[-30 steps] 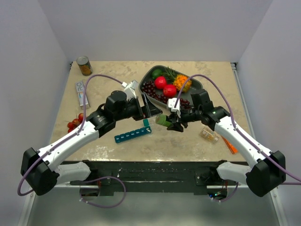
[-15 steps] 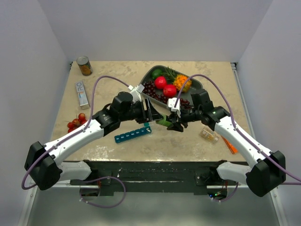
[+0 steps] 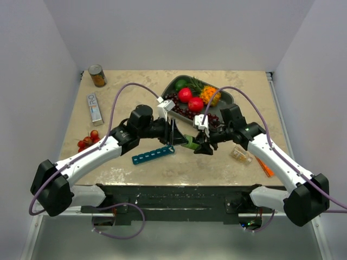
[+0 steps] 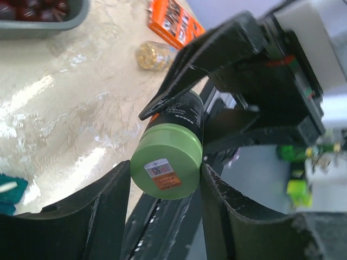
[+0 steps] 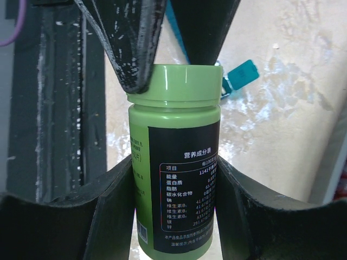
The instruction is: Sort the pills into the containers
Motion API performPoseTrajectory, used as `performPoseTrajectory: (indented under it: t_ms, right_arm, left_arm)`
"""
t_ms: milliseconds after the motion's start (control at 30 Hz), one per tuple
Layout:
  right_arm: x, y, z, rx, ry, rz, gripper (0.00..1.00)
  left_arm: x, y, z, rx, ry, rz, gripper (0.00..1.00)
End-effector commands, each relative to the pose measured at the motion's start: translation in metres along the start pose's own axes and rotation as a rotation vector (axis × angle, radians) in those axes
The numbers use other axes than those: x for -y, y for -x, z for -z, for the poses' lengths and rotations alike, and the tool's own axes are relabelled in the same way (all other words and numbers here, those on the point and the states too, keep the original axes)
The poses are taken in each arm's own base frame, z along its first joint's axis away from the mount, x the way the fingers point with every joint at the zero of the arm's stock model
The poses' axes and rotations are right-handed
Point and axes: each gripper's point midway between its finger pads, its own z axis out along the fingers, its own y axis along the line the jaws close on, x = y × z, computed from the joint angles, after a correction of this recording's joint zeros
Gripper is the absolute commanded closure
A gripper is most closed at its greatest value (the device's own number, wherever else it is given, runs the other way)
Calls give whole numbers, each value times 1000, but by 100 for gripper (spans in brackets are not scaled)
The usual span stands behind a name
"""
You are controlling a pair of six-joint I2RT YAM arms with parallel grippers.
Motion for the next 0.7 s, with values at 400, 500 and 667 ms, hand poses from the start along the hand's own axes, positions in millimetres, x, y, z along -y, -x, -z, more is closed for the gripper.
performPoseTrajectory:
  t_ms: [400, 500, 667]
  right_arm:
    - [-22, 47, 4, 257, 179, 2, 100]
    - [-19, 46, 5, 250, 162, 6, 100]
    - [-17, 45, 5, 239, 146, 19, 100]
  left_arm:
    - [50, 26, 26, 137, -225, -698, 54]
    - [63, 47, 43, 257, -187, -651, 28]
    - [73, 60, 68, 368, -175, -484, 1]
